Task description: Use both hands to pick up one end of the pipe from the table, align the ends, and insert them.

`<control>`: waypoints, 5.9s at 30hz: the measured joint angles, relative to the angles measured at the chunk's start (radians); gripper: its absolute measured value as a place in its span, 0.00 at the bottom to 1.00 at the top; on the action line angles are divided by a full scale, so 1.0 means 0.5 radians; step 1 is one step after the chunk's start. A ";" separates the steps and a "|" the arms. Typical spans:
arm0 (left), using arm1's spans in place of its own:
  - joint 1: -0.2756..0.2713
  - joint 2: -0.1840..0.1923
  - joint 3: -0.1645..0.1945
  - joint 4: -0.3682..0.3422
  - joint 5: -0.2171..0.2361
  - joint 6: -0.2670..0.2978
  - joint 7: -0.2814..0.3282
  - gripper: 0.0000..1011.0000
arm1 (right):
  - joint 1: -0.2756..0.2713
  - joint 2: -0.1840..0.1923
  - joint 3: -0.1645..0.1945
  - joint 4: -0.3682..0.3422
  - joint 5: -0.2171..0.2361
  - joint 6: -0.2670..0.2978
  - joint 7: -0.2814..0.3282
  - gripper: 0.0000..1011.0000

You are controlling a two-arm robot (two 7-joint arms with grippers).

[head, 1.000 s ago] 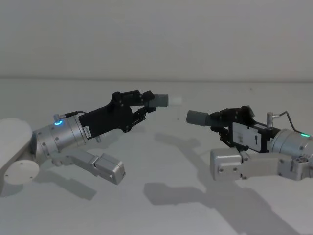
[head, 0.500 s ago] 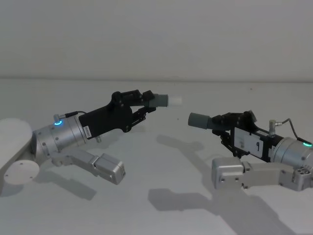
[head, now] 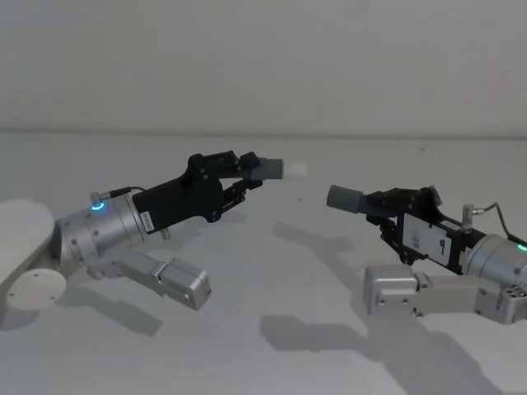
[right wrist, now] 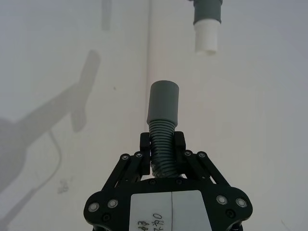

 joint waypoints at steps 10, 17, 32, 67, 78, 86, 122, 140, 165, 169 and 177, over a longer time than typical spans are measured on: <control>0.000 0.000 0.000 0.000 0.000 0.000 0.000 0.36 | -0.004 -0.017 0.028 0.037 -0.016 -0.015 -0.039 0.28; 0.000 0.000 0.000 0.000 0.000 0.000 0.000 0.36 | 0.013 -0.037 0.041 0.057 -0.029 -0.034 -0.047 0.28; 0.000 0.000 0.000 0.000 0.000 0.000 0.000 0.36 | 0.037 -0.057 0.055 0.015 -0.076 -0.055 -0.032 0.28; 0.000 0.000 0.000 0.000 0.000 0.000 0.000 0.36 | 0.142 -0.137 0.057 -0.030 -0.124 -0.065 0.180 0.27; 0.000 0.000 0.000 0.000 0.000 0.000 0.000 0.36 | 0.152 -0.152 0.048 -0.042 -0.180 -0.063 0.208 0.27; 0.000 0.000 0.000 0.000 0.000 0.000 0.000 0.36 | 0.152 -0.146 0.046 -0.064 -0.216 -0.063 0.226 0.28; 0.000 0.000 0.000 0.000 0.000 0.000 0.000 0.36 | 0.089 -0.119 0.104 -0.117 -0.278 -0.055 0.280 0.27; 0.000 0.000 0.000 0.000 0.000 0.000 0.000 0.36 | 0.107 -0.165 0.114 -0.096 -0.285 -0.091 0.314 0.27; 0.000 0.001 0.000 0.000 0.000 0.000 0.000 0.36 | 0.124 -0.208 0.137 -0.092 -0.291 -0.138 0.373 0.27; 0.000 0.001 0.000 0.000 0.000 0.000 0.000 0.36 | 0.122 -0.212 0.140 -0.097 -0.294 -0.139 0.382 0.27; 0.000 0.000 0.000 0.000 0.000 0.000 0.000 0.36 | 0.118 -0.217 0.149 -0.111 -0.302 -0.145 0.405 0.27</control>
